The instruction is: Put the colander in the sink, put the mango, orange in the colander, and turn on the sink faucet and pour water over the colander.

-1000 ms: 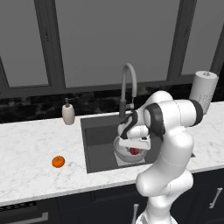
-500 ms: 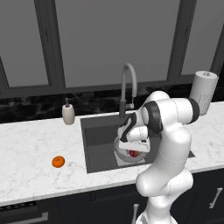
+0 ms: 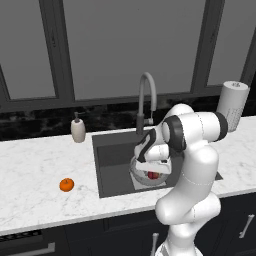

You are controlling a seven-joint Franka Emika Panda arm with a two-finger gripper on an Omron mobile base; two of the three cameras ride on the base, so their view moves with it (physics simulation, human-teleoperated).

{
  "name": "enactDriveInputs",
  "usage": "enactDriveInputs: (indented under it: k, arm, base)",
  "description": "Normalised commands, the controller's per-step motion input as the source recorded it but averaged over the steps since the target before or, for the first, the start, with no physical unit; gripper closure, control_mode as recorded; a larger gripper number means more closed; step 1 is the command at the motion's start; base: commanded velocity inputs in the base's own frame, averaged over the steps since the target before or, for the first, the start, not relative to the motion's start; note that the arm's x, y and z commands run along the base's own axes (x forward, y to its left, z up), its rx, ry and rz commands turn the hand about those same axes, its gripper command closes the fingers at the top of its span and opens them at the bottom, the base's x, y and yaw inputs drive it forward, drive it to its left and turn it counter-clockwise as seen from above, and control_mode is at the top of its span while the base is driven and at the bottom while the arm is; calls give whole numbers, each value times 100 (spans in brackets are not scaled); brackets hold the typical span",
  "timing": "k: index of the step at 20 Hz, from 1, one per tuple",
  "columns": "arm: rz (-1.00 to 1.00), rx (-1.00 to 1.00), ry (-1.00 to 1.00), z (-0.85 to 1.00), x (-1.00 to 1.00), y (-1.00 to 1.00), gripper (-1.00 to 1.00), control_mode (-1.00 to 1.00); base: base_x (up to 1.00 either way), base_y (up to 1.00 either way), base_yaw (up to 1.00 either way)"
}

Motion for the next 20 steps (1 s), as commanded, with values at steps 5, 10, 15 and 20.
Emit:
enactDriveInputs:
  k: [5,10,15,20]
  arm:
    - [0,0,0,0,0,0,-100,-100]
    - [0,0,0,0,0,0,-100,-100]
    - [0,0,0,0,0,0,-100,-100]
    - [0,0,0,0,0,0,-100,-100]
  base:
    - [0,0,0]
    - [0,0,0]
    - [0,0,0]
    - [0,0,0]
